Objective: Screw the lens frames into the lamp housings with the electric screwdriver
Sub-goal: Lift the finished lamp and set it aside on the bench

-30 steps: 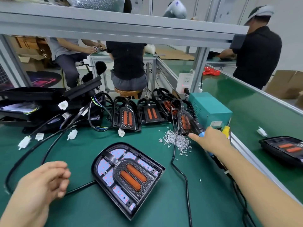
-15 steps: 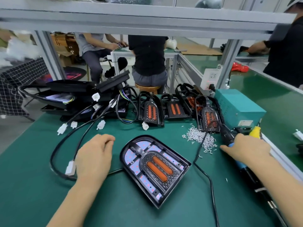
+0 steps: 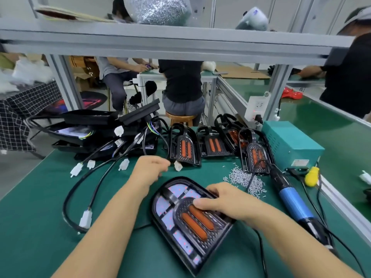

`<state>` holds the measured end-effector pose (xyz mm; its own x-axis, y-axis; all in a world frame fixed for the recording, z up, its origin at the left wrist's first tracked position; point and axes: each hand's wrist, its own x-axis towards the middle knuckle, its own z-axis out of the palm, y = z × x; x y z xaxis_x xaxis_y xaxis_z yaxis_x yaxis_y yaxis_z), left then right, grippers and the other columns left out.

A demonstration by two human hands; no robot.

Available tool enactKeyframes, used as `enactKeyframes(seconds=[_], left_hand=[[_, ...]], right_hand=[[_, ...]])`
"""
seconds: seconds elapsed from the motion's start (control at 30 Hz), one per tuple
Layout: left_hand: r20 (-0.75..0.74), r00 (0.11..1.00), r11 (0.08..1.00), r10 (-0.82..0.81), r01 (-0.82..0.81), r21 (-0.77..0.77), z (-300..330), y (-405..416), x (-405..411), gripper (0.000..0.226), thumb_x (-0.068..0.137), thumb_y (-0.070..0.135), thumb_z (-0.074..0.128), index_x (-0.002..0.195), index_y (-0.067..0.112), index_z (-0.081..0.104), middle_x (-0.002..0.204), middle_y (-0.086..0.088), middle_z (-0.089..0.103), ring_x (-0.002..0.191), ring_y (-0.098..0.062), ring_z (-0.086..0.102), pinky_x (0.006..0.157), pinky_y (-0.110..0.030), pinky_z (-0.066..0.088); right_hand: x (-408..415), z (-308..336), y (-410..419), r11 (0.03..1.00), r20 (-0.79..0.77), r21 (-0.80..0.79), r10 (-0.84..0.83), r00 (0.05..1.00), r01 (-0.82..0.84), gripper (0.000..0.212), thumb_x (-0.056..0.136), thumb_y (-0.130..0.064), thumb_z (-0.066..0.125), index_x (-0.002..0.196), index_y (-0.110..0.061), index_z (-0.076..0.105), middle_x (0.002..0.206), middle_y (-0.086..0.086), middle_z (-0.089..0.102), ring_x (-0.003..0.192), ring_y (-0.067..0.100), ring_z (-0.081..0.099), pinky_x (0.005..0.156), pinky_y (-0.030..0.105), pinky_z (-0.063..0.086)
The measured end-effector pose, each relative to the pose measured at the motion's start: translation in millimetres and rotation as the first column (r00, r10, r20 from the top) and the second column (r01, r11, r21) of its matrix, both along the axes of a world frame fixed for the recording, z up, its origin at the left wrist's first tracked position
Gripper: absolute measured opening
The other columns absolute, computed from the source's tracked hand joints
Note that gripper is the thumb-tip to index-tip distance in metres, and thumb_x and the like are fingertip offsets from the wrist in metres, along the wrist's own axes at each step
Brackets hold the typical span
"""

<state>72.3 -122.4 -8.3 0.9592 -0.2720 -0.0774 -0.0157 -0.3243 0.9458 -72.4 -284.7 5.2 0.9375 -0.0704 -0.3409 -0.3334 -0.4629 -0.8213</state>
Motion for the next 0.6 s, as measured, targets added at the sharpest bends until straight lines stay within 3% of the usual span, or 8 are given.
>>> enactKeyframes(seconds=[0.07,0.13,0.17,0.23,0.3,0.4,0.5,0.6], left_hand=[[-0.073,0.995,0.995,-0.066,0.060,-0.082,-4,9,-5,0.042,0.088,-0.008,0.054,0.060,0.019,0.071,0.062,-0.002,0.064,0.061,-0.017,0.051,0.059,-0.025,0.042],[-0.049,0.985,0.984,-0.164,0.160,-0.071,-12,8,-18,0.066,0.089,-0.013,0.046,0.041,0.025,0.068,0.051,0.012,0.062,0.060,-0.014,0.056,0.064,-0.026,0.047],[0.004,0.969,0.969,-0.248,0.248,0.001,-15,1,-24,0.057,0.089,-0.010,0.048,0.045,0.019,0.071,0.055,0.011,0.062,0.066,-0.015,0.056,0.069,-0.028,0.046],[0.096,0.912,0.914,-0.400,0.389,0.115,-17,-17,-37,0.016,0.080,0.001,0.057,0.078,-0.006,0.071,0.079,-0.007,0.062,0.084,-0.016,0.052,0.077,-0.032,0.045],[0.077,0.856,0.856,-0.511,0.498,0.135,-21,-35,-43,0.019,0.080,-0.004,0.065,0.098,-0.002,0.069,0.095,-0.014,0.064,0.088,-0.017,0.056,0.086,-0.029,0.049],[0.108,0.816,0.814,-0.568,0.538,0.218,-23,-49,-41,0.022,0.084,-0.007,0.062,0.100,0.003,0.072,0.099,-0.003,0.063,0.086,-0.009,0.056,0.076,-0.011,0.042],[0.020,0.935,0.933,-0.354,0.354,-0.070,-11,-38,-36,0.020,0.093,0.007,0.058,0.089,0.017,0.075,0.092,0.008,0.072,0.089,-0.009,0.061,0.079,-0.011,0.044],[-0.067,0.899,0.857,-0.433,0.387,-0.341,6,-23,-33,0.027,0.096,0.028,0.048,0.104,0.016,0.070,0.099,-0.005,0.074,0.089,-0.018,0.066,0.081,-0.029,0.048]], right_hand=[[-7,9,-15,0.985,0.089,0.172,-0.005,0.996,-0.010,0.030,0.080,-0.031,0.079,0.096,-0.007,0.068,0.089,0.008,0.074,0.075,0.016,0.067,0.068,0.029,0.053],[-11,21,-27,0.936,0.216,0.351,-0.073,0.974,-0.007,0.031,0.074,-0.034,0.078,0.094,-0.012,0.070,0.087,0.006,0.073,0.074,0.021,0.067,0.065,0.030,0.054],[-9,27,-31,0.902,0.257,0.432,-0.143,0.956,0.019,0.035,0.072,-0.039,0.079,0.095,-0.014,0.071,0.088,0.009,0.071,0.074,0.025,0.064,0.067,0.034,0.053],[-1,40,-32,0.823,0.304,0.563,-0.292,0.907,0.076,0.040,0.073,-0.045,0.080,0.098,-0.014,0.073,0.090,0.013,0.068,0.073,0.030,0.061,0.069,0.037,0.049],[8,52,-26,0.733,0.325,0.672,-0.420,0.847,0.106,0.037,0.077,-0.038,0.073,0.099,-0.009,0.073,0.089,0.013,0.073,0.068,0.026,0.068,0.062,0.032,0.055],[17,61,-18,0.691,0.339,0.701,-0.541,0.770,0.177,0.042,0.076,-0.033,0.069,0.104,-0.003,0.068,0.091,0.014,0.075,0.070,0.023,0.071,0.059,0.032,0.058],[19,66,-21,0.685,0.380,0.702,-0.594,0.709,0.197,0.048,0.073,-0.036,0.070,0.107,-0.004,0.067,0.099,0.014,0.075,0.084,0.027,0.071,0.072,0.037,0.060],[21,74,-23,0.685,0.420,0.702,-0.619,0.663,0.196,0.051,0.072,-0.038,0.070,0.110,-0.004,0.066,0.104,0.014,0.074,0.092,0.030,0.070,0.081,0.042,0.059]])
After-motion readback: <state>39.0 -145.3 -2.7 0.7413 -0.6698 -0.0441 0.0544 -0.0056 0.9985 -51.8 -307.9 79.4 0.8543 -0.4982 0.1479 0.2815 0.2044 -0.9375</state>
